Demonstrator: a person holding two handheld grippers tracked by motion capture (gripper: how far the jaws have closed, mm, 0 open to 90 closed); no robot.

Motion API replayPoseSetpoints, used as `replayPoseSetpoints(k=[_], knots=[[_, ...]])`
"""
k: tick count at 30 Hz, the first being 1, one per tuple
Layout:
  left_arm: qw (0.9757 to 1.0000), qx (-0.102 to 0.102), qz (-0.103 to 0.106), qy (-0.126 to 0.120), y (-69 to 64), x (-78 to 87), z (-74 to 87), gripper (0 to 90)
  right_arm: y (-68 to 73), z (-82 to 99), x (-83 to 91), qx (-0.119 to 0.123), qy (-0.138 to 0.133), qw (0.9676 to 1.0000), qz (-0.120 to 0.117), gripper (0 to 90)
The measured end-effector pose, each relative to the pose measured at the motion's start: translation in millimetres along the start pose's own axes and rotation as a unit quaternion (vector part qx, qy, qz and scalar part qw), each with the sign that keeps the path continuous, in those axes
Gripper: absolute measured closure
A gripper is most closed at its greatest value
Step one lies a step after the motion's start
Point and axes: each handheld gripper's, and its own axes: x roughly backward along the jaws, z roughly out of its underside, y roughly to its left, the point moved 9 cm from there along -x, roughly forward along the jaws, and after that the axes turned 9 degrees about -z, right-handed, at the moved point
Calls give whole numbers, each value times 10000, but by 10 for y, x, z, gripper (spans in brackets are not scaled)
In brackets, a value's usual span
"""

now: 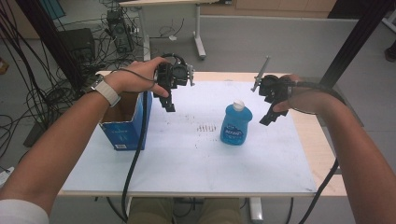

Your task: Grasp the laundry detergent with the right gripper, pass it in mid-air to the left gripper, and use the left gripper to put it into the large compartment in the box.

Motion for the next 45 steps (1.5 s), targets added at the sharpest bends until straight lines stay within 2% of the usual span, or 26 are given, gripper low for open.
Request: replayPoseSetpoints(k=[17,26,33,45], knots=[[10000,85,9,9,24,17,62,96,-17,-24,81,-74,-116,9999,86,93],[9999,107,-13,-11,19,14,56,97,-1,-33,26,-45,-128,9999,68,91],[10000,91,-19,9,16,9,45,97,-5,-13,47,-84,-169,9998,92,84],[9999,124,-57,-13,12,20,65,97,-5,-18,39,-126,-366,9992,128,70]])
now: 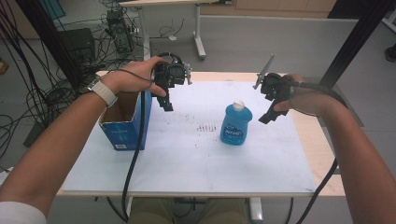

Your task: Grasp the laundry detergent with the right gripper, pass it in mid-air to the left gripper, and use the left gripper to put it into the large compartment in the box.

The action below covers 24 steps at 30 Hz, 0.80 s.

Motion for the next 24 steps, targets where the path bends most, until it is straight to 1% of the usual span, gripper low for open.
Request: replayPoseSetpoints(k=[5,6,8,9,11,18,23,24], knots=[[10000,13,1,-9,-1,-10,1,97,-5,-27,-14,14,-195,9998,8,61],[10000,20,1,-17,-2,-13,0,97,-5,-27,-14,14,-195,9998,8,61],[10000,29,9,-29,-5,-24,0,97,-10,-53,-23,23,-322,9995,13,51],[10000,29,9,-29,-5,-24,0,97,-10,-53,-23,23,-322,9995,13,51],[10000,28,10,-26,-6,-35,5,97,-3,-79,-39,22,-469,9989,-32,50],[10000,55,9,-38,-4,-48,12,97,-7,-89,-107,21,-642,9979,-60,44],[10000,34,8,-28,-5,-65,4,98,-23,-86,-146,12,-877,9961,-65,43],[10000,34,8,-28,-5,-65,4,98,-23,-86,-146,12,-877,9961,-65,43]])
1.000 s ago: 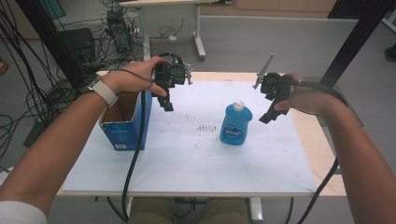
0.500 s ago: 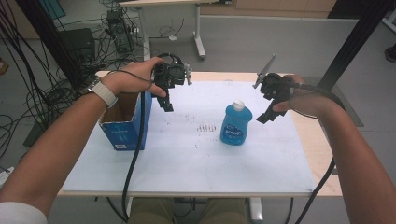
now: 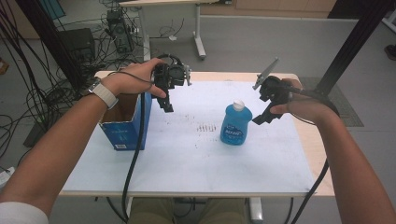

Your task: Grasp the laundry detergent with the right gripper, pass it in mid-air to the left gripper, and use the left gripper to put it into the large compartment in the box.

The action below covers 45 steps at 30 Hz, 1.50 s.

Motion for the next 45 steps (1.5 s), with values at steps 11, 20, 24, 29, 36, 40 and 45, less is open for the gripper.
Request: replayPoseSetpoints(k=[11,20,24,29,36,40,45], knots=[[10000,-5,20,12,-17,-33,-23,98,-11,39,-122,-103,-477,9987,-147,50],[10000,23,42,10,-20,-67,-17,98,-52,29,-221,-83,-774,9968,-177,51],[10000,38,61,14,-25,-80,-10,99,-61,30,-237,-88,-853,9962,-166,52],[10000,48,61,3,-29,-80,-12,99,-52,44,-261,-99,-948,9952,-197,51],[10000,38,66,14,-43,-86,-19,99,-44,28,-298,-109,-1086,9938,-220,51],[10000,51,65,11,-43,-86,-15,99,-43,36,-337,-116,-1134,9932,-231,51],[10000,46,67,2,-42,-90,-17,99,-44,48,-385,-147,-1234,9919,-258,50]])
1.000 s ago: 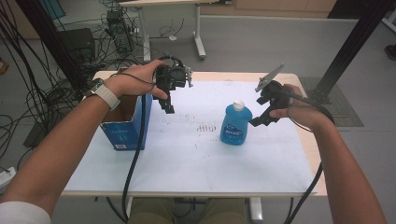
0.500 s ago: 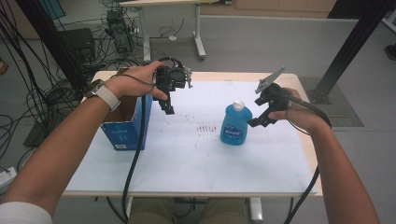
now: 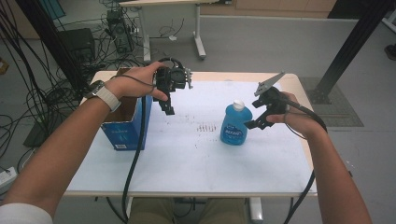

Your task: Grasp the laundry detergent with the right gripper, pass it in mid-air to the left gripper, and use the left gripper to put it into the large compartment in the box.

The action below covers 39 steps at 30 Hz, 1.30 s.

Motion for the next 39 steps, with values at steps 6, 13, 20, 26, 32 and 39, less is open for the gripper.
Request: replayPoseSetpoints(k=[6,13,20,26,32,39], knots=[[10000,1,12,0,-9,-7,-9,99,2,8,-41,20,-79,10000,-38,51],[10000,9,10,-6,-13,-4,-12,99,6,-1,-72,43,-155,9999,-48,51],[10000,13,11,-13,-15,-13,-13,99,9,-4,-112,48,-204,9998,-68,49],[10000,13,11,0,-14,-15,-12,99,3,6,-126,35,-267,9996,-65,49],[10000,18,9,7,-14,-16,-15,99,2,20,-150,13,-391,9992,-53,49],[10000,14,-5,14,-13,-16,-10,100,-1,32,-174,0,-483,9988,-46,50]])
